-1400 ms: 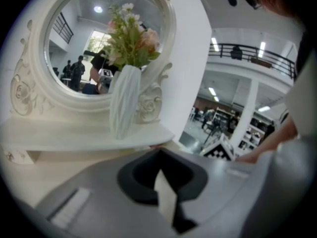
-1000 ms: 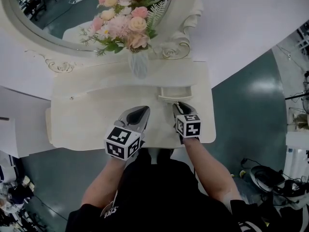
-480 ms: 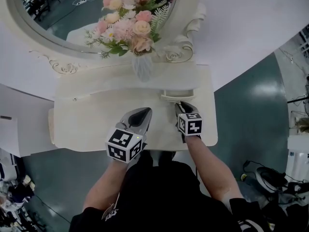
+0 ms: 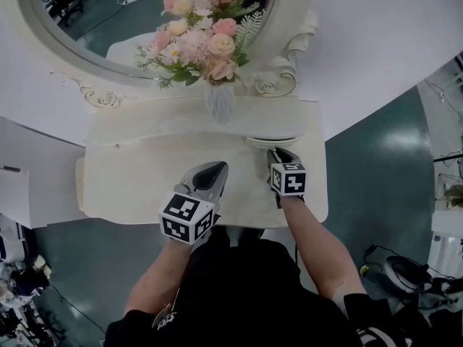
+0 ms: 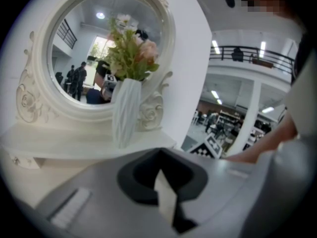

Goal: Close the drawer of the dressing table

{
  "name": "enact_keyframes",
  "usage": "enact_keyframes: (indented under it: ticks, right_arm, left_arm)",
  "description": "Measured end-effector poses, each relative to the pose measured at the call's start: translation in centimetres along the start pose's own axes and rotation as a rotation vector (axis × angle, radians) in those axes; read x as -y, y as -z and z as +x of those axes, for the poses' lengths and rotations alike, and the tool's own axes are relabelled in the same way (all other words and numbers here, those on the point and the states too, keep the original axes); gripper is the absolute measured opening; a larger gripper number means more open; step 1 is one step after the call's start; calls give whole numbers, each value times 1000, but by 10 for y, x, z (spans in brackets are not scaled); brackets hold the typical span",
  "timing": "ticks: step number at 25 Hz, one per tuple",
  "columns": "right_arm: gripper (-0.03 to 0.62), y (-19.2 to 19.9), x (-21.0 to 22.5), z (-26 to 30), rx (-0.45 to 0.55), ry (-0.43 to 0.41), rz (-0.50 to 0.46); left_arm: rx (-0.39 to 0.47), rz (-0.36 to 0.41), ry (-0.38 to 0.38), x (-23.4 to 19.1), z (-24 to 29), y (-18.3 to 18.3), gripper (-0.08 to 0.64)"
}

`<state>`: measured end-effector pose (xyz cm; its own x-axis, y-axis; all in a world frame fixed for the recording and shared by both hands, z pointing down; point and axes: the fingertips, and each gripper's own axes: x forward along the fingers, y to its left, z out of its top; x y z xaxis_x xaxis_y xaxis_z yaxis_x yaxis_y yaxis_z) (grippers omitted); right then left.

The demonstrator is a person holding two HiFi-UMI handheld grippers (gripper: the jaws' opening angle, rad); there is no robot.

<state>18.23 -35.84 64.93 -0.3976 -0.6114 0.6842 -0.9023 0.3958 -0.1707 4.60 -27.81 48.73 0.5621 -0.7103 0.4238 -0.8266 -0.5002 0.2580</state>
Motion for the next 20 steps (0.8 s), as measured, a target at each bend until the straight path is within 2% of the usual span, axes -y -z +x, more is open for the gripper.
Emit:
enact_keyframes:
  ticks: [20]
  right_arm:
    - [91, -17, 8, 21, -1, 7, -19]
  left_arm:
    - [22, -17, -33, -20, -6, -10, 8]
